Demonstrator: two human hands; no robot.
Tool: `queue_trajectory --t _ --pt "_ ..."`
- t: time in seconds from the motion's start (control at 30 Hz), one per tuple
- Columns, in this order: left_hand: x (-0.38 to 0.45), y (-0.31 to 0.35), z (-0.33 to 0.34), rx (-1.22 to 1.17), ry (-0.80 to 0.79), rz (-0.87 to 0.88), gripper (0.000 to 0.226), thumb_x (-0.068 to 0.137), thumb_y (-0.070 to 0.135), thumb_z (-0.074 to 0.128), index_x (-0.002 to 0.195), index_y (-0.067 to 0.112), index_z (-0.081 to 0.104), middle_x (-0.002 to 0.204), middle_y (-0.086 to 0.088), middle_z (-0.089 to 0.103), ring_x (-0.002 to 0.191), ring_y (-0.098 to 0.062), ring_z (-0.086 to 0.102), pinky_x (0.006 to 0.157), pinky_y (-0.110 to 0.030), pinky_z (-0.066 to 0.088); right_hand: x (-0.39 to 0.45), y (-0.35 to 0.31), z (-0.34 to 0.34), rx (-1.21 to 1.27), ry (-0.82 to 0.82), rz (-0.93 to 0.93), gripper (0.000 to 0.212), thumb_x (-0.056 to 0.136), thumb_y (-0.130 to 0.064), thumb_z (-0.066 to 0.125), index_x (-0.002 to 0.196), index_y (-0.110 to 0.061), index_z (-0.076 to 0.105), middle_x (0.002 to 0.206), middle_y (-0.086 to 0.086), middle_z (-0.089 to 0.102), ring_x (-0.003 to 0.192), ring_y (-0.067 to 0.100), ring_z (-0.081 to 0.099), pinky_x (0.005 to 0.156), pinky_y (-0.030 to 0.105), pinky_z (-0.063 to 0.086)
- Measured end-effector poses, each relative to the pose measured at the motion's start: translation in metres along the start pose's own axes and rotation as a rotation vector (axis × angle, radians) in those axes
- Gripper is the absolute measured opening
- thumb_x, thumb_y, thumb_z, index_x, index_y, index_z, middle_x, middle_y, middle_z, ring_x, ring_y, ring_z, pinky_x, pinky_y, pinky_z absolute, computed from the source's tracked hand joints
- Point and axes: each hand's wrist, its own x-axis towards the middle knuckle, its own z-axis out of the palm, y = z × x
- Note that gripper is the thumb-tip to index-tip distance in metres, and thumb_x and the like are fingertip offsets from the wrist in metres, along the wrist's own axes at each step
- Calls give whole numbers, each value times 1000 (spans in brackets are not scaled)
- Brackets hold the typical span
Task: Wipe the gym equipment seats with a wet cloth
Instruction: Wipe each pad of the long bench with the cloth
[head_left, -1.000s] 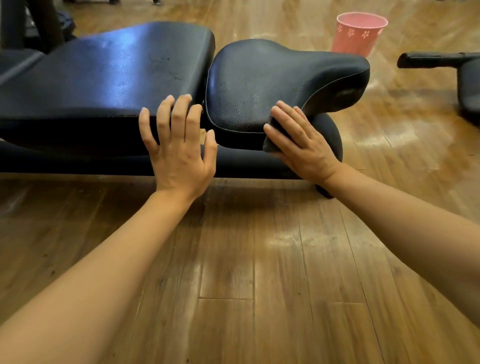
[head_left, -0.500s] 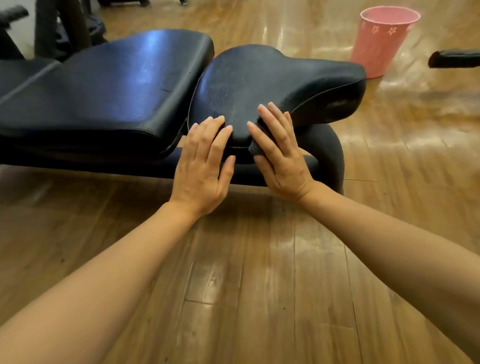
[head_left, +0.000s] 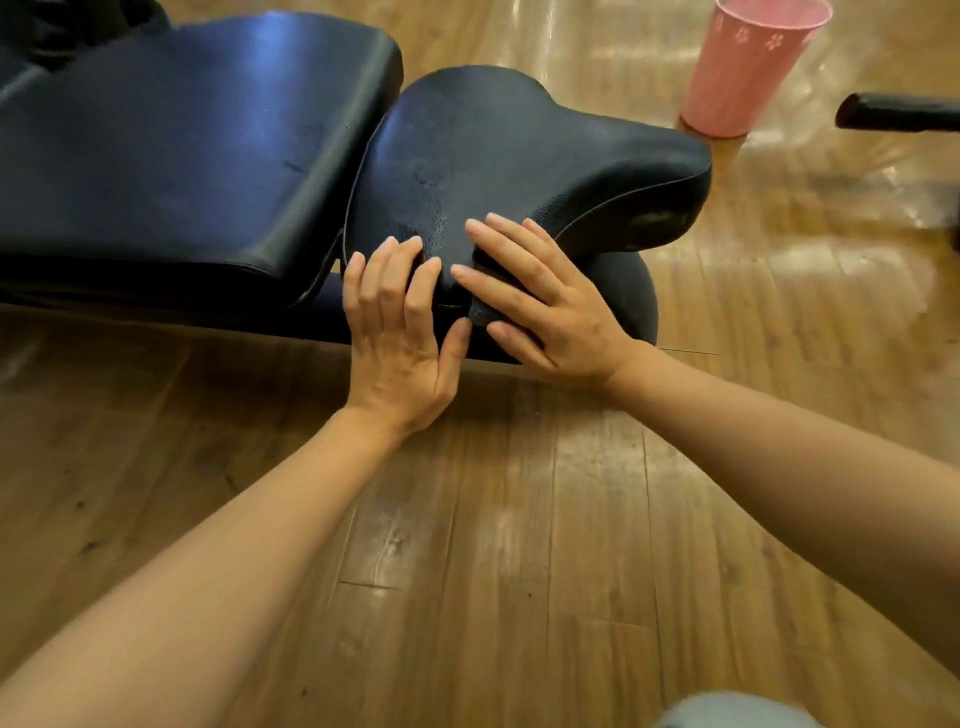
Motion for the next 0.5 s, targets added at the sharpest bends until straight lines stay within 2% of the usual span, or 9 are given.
queue_trajectory --t 0.1,0.17,0.27,0.4,0.5 --pt "-5 4 7 -42 29 -26 45 102 37 37 135 7 33 145 -15 29 137 -38 30 119 -54 14 -1 -10 10 -19 68 78 38 106 -26 45 136 -3 51 144 33 44 138 45 39 118 54 27" --pt "-7 3 8 -65 40 -27 45 102 38 37 134 7 34 144 -16 30 137 -38 31 119 -55 14 0 -12 10 -39 57 75 37 106 -26 46 137 -6 49 144 32 43 138 44 39 119 53 27" --pt "-3 1 8 -82 66 -32 45 101 38 37 134 7 35 144 -15 32 136 -38 32 118 -57 16 4 -1 2 -71 16 -15 38 106 -28 47 139 -9 45 149 26 39 140 41 37 120 51 27" --pt "0 5 13 -70 107 -37 45 100 38 35 132 7 37 142 -14 34 136 -37 34 117 -58 18 -5 26 1 -169 52 -180 37 106 -24 51 139 -11 43 146 23 34 138 41 38 120 48 25" --pt "2 4 16 -12 129 -33 45 100 37 33 132 5 37 142 -14 36 135 -37 35 116 -58 19 -20 69 -6 -388 121 -236 46 101 -17 61 142 -12 42 146 22 35 137 39 40 122 46 23"
